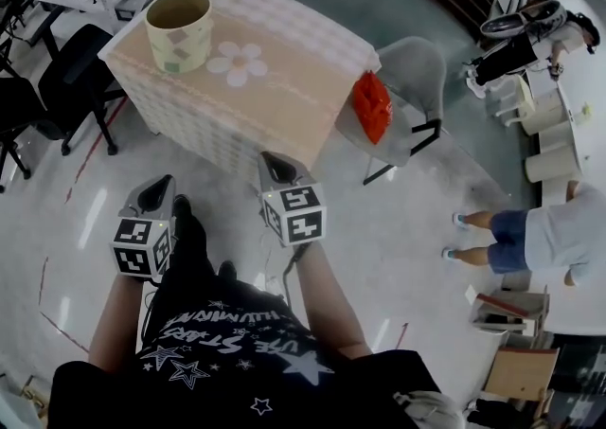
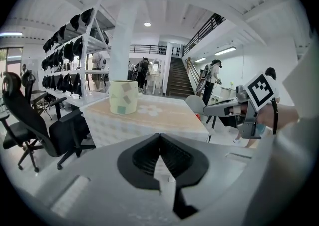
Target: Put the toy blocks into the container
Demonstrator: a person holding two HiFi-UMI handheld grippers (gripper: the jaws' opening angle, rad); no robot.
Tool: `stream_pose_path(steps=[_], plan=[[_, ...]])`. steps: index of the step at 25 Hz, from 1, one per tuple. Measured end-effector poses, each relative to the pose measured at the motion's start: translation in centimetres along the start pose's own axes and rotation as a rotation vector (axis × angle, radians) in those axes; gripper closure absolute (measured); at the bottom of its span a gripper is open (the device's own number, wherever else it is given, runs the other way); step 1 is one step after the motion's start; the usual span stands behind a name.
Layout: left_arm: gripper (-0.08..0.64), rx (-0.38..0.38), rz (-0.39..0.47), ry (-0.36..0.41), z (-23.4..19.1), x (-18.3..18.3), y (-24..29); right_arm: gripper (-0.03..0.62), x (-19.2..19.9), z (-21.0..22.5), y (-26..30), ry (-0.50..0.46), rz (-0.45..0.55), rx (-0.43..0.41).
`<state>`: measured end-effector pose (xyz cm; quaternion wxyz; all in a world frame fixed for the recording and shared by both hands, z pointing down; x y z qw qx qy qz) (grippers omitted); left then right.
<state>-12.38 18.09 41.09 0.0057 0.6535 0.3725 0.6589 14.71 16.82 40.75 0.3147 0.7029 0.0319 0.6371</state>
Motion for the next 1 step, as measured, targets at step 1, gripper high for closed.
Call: stream_pose_path(steps=[1], plan=[[0.551,0.0,-0.002,0.0,0.17,0.23,-0.29,0.589,0.16,-0.23,-0.19,-0.002,-0.002,-0.003]])
Point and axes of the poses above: the fingertips, and each gripper's own axes: y forward along the fingers, z to its right, x out of its underside, the point moved 10 cm from there along -y, backward along the fingers, and after that the axes turned 4 degrees about -y, right-handed, at the moved point
